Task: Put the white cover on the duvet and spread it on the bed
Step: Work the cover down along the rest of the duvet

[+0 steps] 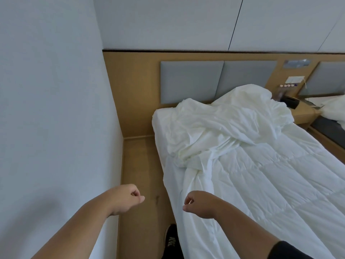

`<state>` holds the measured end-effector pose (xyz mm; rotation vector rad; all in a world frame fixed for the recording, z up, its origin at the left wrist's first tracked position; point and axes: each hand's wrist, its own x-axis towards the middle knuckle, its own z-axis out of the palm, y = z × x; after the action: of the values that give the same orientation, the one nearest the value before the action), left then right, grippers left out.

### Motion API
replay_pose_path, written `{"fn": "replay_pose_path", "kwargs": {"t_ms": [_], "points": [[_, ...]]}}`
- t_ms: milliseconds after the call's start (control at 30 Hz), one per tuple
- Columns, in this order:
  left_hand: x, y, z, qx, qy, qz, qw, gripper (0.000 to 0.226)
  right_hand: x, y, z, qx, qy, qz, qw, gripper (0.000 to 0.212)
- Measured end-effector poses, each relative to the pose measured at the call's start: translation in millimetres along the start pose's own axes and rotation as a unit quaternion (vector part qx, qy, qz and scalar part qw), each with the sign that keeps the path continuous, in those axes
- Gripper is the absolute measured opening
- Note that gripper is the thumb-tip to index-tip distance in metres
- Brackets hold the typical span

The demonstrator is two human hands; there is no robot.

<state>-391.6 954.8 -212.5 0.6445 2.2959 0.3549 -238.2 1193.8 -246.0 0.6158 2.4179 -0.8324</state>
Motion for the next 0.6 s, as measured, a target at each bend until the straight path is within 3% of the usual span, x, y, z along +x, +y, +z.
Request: {"fn": "replay_pose_path", "kwargs": {"t_ms": [400, 600], "points": [[224.6, 16.5, -172.9, -0.054, 0.034, -0.040, 0.997, 0.020, 270.7, -60.6, -183.7, 0.032, 0.003, -0.052, 0.998, 0.016], [311.8, 12.6, -235.6, -0.076, 0.025, -0.050, 0.996, 0.018, 363.6, -89.9, -244.9, 0.007, -0.005, -0.058, 0.998, 0.022]]}}
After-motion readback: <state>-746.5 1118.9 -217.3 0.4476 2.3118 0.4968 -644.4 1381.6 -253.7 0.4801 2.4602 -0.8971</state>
